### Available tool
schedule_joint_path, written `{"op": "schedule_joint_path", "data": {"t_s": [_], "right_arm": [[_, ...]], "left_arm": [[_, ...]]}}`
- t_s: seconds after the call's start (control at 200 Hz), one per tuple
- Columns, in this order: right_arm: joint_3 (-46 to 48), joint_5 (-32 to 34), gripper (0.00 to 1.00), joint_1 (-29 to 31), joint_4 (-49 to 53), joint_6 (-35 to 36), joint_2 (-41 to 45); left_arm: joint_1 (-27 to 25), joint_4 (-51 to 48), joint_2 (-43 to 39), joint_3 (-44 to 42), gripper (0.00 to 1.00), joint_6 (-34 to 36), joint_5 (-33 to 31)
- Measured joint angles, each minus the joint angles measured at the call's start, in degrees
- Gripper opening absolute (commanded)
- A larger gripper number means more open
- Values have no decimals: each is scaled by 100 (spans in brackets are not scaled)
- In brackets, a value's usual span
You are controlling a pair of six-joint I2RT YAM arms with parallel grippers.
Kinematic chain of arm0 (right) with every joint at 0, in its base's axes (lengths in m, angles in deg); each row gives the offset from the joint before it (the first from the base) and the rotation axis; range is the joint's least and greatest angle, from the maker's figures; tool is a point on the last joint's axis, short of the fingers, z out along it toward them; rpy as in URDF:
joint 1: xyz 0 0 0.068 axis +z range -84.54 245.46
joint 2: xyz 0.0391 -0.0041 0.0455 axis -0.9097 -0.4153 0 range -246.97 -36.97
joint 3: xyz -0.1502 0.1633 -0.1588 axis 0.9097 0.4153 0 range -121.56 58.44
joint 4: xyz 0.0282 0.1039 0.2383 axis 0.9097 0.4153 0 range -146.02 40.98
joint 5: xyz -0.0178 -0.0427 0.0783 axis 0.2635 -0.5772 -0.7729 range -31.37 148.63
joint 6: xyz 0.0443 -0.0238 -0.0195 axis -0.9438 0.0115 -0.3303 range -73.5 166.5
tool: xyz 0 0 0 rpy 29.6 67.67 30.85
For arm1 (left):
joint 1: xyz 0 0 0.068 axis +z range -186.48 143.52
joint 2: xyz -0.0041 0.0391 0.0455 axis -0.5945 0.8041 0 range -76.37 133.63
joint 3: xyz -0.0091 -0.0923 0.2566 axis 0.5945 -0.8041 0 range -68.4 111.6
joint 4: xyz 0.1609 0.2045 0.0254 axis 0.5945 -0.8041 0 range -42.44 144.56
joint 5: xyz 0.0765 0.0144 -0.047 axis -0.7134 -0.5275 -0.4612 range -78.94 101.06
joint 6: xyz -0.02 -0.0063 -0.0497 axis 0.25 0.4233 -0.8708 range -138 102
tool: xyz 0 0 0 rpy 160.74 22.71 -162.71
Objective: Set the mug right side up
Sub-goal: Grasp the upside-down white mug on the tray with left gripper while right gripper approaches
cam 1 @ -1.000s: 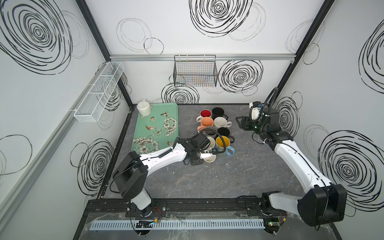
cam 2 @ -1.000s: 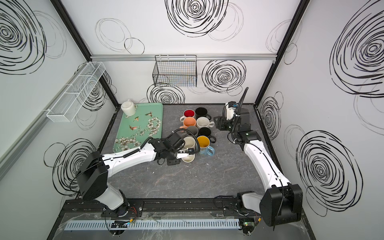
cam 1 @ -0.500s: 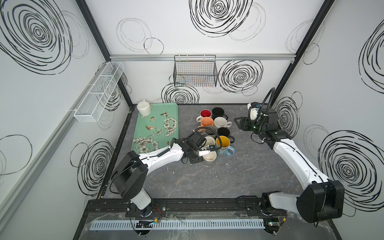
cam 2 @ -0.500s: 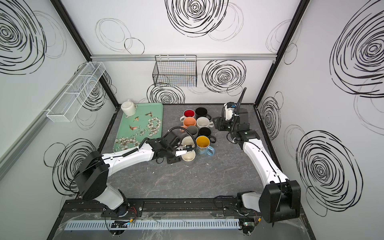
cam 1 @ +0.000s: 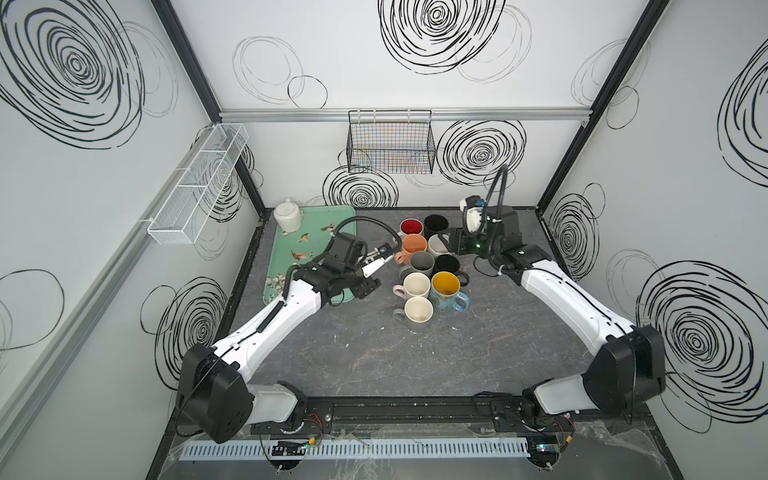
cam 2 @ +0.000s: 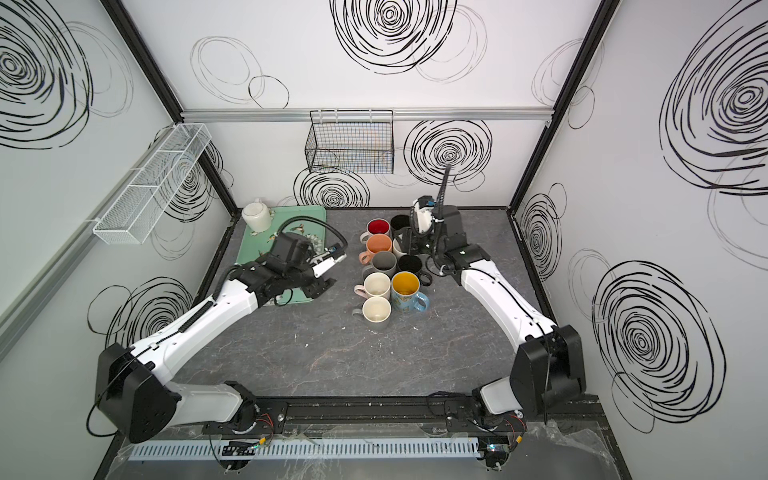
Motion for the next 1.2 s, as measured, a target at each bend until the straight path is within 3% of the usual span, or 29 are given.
{"op": "schedule_joint_path", "data": {"t_s": [0.23,0.44,0.55,0.635,0.931,1.201], "right_arm": [[-1458,-31,56,1069,2,4,-1578],[-2673,-125,55,1617,33,35,-2815],[-3086,-162,55,1770,48,50,-3244],[-3217,-195,54,1810,20,46,-3447],[-3261,-293,53,1812,-247,28,-3790],[-3254,-387,52,1812,-706,-42,-3873]], "left_arm": [[1377,426,424,647,78,-1047,-181],[2026,549,2452,2564,78,-2107,-778],[2284,474,3497,3501,85,-2614,-1102],[2424,433,4216,4199,93,-2920,-1318],[2778,420,6227,6601,100,-3654,-1576],[3206,1067,6905,6959,99,-4046,-1547]]}}
